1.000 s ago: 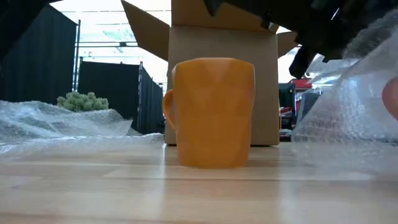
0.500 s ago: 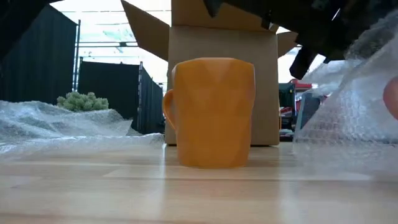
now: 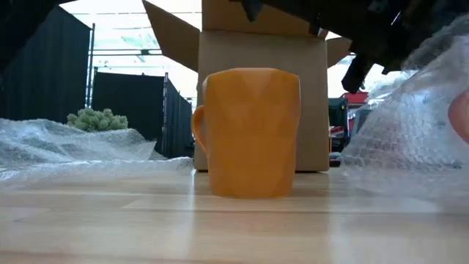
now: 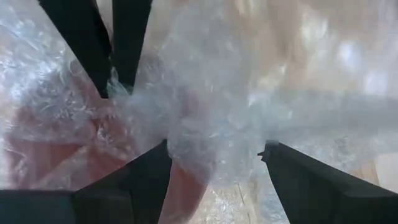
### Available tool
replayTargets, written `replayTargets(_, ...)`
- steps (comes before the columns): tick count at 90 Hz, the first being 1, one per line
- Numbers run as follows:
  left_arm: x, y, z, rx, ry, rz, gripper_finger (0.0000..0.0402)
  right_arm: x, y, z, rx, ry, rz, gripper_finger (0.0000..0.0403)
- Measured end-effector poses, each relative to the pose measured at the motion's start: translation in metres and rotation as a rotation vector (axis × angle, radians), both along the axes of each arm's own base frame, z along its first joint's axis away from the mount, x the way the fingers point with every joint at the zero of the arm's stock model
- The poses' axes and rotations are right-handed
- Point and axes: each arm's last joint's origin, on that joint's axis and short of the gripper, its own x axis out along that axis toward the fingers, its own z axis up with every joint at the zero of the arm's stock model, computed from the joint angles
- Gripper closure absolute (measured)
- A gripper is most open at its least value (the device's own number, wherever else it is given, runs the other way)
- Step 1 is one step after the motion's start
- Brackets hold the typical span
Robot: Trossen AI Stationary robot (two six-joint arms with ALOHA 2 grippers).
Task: Wrap mug
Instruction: Wrap the pink mug with the right bubble wrap
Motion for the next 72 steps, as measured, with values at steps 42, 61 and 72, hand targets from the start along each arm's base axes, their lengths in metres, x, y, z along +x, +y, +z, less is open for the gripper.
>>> replayTargets(42, 0.000, -0.001, 0.018, -0.010, -0.079, 0.006, 0.0401, -0.003, -0.004, -0.017, 0.009, -0.006, -0.042, 0.0161)
replayTargets(61, 0.001, -0.002, 0.011, 0.011, -0.075, -0.010, 0.0402, -0.003, -0.003, -0.017, 0.009, -0.009, -0.035, 0.0161)
replayTargets(72, 0.001, -0.001, 0.008, 0.011, -0.073, -0.011, 0.0402, -0.002, -0.003, -0.016, 0.011, -0.009, -0.024, 0.0161)
